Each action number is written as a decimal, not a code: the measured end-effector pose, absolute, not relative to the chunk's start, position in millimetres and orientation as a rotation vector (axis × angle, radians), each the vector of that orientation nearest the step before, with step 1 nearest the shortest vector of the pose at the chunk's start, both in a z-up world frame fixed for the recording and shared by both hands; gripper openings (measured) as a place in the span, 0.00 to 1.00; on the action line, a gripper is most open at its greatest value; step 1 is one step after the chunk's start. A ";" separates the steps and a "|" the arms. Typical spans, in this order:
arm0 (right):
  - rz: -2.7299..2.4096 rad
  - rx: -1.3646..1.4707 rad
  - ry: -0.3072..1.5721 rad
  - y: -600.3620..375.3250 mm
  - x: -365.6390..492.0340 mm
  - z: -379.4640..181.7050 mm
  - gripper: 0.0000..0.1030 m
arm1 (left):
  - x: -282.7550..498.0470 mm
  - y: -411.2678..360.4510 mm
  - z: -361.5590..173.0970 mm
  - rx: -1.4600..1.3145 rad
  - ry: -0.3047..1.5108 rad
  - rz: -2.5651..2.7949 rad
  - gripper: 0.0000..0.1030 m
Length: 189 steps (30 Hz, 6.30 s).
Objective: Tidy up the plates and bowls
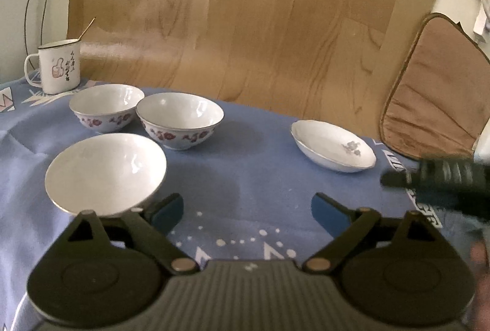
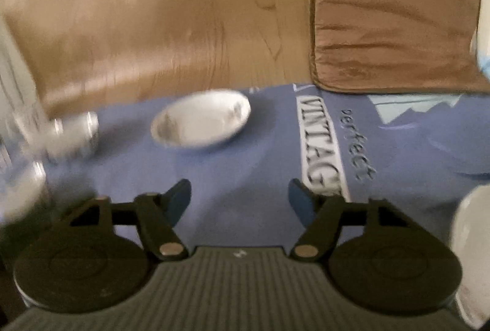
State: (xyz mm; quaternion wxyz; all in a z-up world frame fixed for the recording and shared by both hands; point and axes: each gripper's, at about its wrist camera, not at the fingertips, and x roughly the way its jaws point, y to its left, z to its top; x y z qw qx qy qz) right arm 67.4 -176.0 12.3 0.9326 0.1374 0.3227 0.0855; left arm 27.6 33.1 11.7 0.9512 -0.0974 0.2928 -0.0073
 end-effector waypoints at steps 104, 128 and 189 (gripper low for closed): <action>0.377 0.050 0.596 -120.6 -31.2 -12.2 0.58 | -26.9 83.8 22.2 -0.079 0.658 0.045 0.46; 0.391 0.159 0.569 -136.6 -34.5 -13.8 0.57 | -26.2 76.0 19.6 -0.010 0.662 0.073 0.82; 0.583 0.310 0.887 -33.5 94.0 -11.1 0.06 | -53.4 175.9 26.5 -0.535 0.479 0.209 0.61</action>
